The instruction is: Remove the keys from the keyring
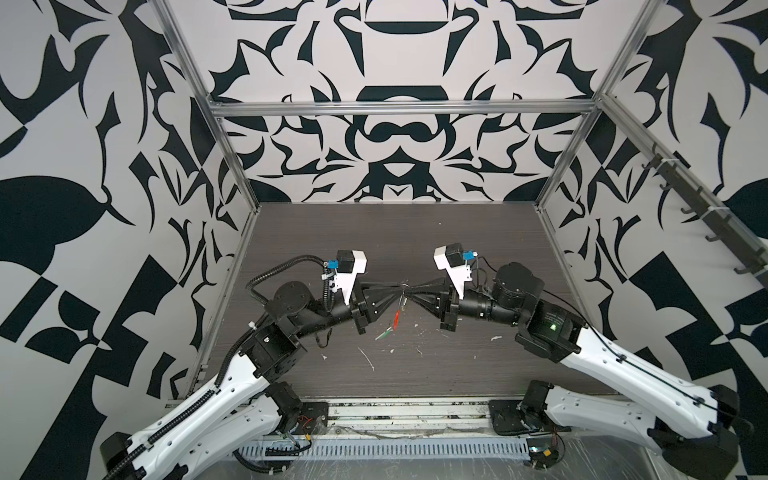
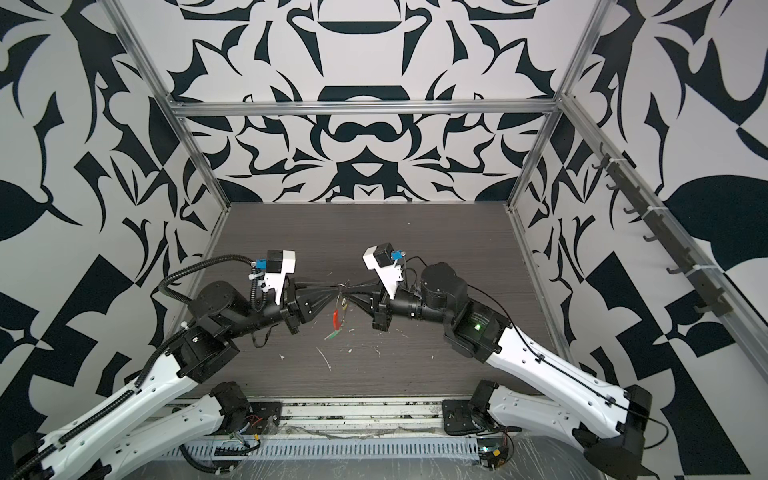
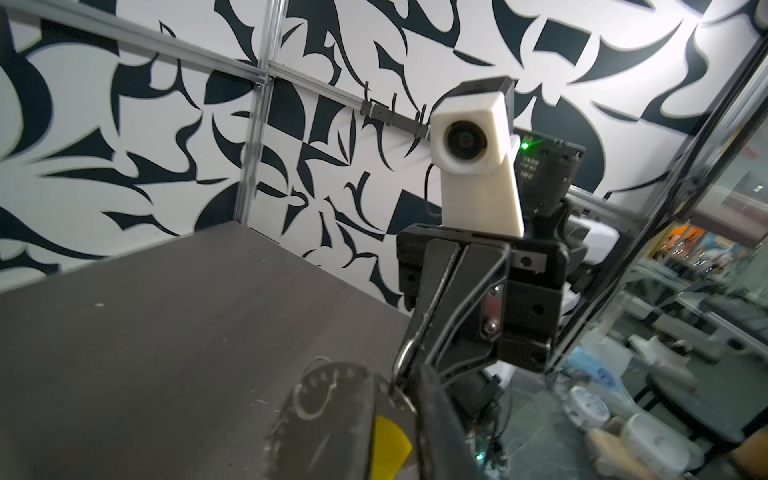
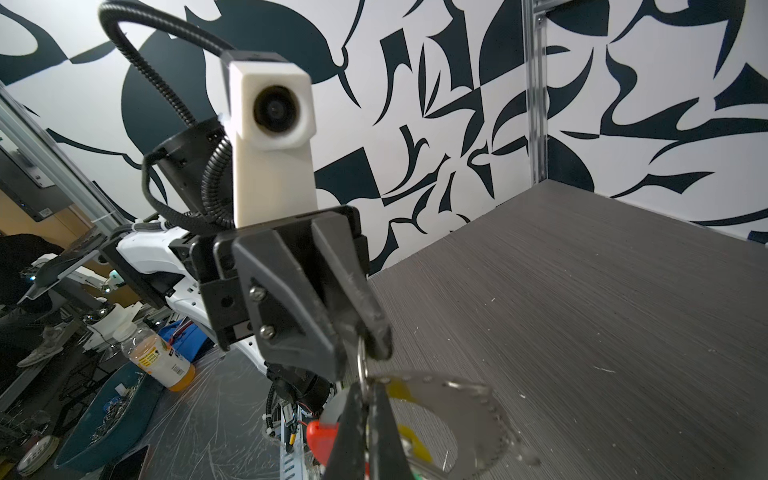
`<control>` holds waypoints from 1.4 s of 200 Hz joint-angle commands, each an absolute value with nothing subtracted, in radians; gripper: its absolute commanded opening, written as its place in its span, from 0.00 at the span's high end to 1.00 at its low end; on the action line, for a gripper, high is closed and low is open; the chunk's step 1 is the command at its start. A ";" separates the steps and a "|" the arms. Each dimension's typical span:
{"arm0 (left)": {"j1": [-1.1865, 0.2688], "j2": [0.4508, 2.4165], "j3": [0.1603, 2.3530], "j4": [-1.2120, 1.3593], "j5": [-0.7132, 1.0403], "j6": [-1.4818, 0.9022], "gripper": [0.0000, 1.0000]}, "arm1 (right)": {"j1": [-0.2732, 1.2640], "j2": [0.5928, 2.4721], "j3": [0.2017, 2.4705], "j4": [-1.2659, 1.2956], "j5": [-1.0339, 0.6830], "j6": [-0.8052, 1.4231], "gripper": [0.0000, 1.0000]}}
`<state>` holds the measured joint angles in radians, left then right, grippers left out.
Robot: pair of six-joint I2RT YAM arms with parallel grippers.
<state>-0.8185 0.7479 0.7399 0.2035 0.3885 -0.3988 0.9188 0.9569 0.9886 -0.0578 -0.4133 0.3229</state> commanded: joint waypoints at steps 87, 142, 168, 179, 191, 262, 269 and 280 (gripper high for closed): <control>-0.818 0.781 0.819 -0.001 0.362 -0.320 0.51 | 0.888 1.101 1.348 -0.677 -0.276 0.039 1.00; -0.818 0.841 0.842 -0.026 0.396 -0.280 0.54 | 0.888 1.140 1.399 -0.768 -0.368 -0.019 1.00; -0.818 0.871 0.855 -0.028 0.460 -0.273 0.58 | 0.888 1.146 1.418 -0.802 -0.415 -0.050 1.00; -0.818 0.884 0.862 -0.033 0.490 -0.269 0.62 | 0.888 1.150 1.426 -0.812 -0.416 -0.055 1.00; -0.818 0.894 0.867 -0.035 0.517 -0.268 0.64 | 0.888 1.153 1.431 -0.819 -0.418 -0.061 1.00; -0.818 0.914 0.875 -0.018 0.578 -0.268 0.83 | 0.887 1.163 1.442 -0.822 -0.436 -0.064 1.00; -0.818 0.916 0.874 -0.013 0.584 -0.269 0.86 | 0.887 1.163 1.444 -0.821 -0.436 -0.063 1.00; -0.818 0.919 0.874 -0.008 0.600 -0.271 0.86 | 0.887 1.161 1.444 -0.816 -0.436 -0.062 1.00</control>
